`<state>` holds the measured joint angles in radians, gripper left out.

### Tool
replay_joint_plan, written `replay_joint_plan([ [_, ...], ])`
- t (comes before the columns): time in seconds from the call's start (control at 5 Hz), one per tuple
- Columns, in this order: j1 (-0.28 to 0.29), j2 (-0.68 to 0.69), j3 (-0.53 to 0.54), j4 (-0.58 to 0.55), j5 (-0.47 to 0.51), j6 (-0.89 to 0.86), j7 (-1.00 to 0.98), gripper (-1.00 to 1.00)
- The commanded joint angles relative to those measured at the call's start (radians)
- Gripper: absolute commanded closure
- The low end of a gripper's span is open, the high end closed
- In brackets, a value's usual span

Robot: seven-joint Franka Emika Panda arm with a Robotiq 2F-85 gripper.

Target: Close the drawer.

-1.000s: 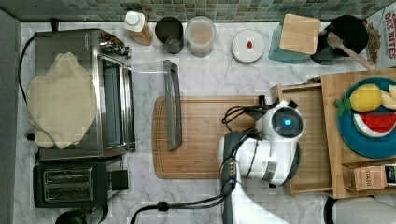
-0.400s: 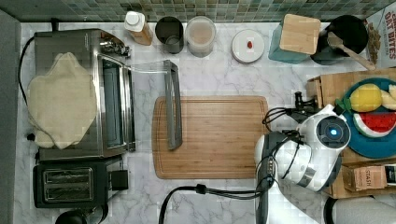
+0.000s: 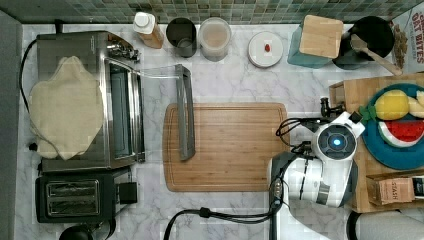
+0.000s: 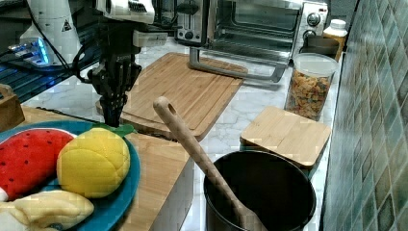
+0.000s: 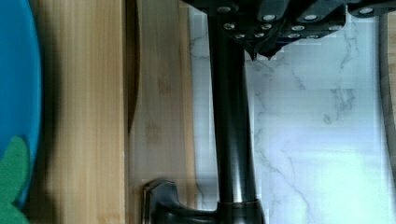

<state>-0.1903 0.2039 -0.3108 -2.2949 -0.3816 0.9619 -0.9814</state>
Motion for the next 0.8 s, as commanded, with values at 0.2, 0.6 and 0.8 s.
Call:
replay_joint_plan([
  [0.2, -0.099, -0.085, -0.118, 0.115, -0.048, 0.011, 0.024, 1.0],
  [0.6, -0.09, -0.085, -0.127, 0.115, -0.046, 0.012, 0.022, 1.0],
  [0.8, -0.089, -0.085, -0.128, 0.115, -0.046, 0.012, 0.022, 1.0],
])
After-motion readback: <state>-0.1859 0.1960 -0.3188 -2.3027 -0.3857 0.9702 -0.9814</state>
